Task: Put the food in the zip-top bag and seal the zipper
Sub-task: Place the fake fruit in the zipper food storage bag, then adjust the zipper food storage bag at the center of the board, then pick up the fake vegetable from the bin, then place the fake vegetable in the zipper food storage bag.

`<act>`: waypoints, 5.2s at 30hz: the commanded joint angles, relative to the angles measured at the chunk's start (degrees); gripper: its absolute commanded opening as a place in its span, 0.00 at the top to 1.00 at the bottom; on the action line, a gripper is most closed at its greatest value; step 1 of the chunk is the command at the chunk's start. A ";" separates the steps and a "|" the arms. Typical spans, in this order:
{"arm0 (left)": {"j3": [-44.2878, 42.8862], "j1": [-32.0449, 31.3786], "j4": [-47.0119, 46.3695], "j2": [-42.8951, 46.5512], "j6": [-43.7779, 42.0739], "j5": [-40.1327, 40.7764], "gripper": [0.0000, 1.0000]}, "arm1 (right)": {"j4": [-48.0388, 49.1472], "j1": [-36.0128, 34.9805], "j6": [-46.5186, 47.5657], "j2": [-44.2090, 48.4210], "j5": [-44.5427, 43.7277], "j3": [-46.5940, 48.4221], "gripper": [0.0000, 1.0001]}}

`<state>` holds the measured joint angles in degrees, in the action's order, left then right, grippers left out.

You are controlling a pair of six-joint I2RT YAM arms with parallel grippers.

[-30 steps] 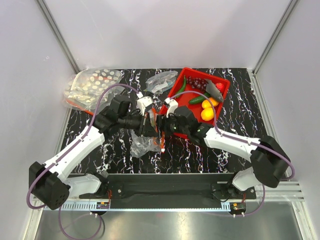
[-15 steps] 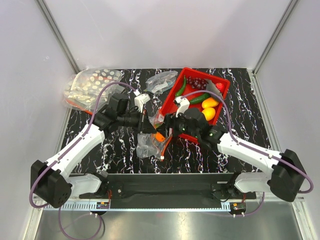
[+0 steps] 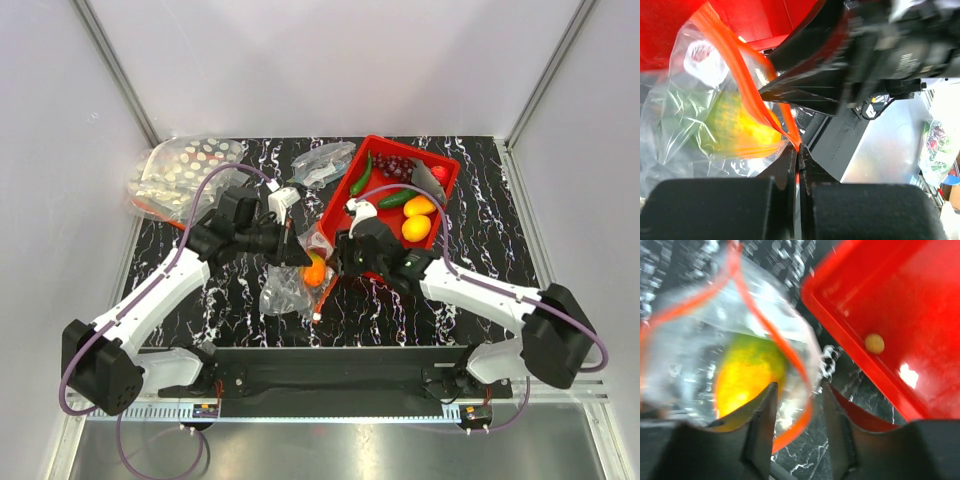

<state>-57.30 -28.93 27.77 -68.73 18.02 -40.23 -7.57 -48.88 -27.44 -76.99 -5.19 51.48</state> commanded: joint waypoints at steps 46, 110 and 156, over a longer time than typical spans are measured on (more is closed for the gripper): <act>-9.85 10.82 15.04 6.16 1.41 37.24 1.00 | -12.56 3.36 6.26 -15.55 15.38 29.55 0.68; -0.88 9.85 8.27 5.27 0.17 31.18 1.00 | 10.56 29.37 -23.98 -38.00 6.50 32.39 0.84; -3.44 3.01 9.85 5.18 4.12 38.19 1.00 | -27.49 -2.88 -0.59 -4.91 13.81 20.05 0.93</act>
<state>-58.17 -24.38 39.38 -64.97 20.14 -6.04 -34.41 -50.48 -25.98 -80.14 9.87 67.51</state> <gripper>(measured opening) 0.012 0.331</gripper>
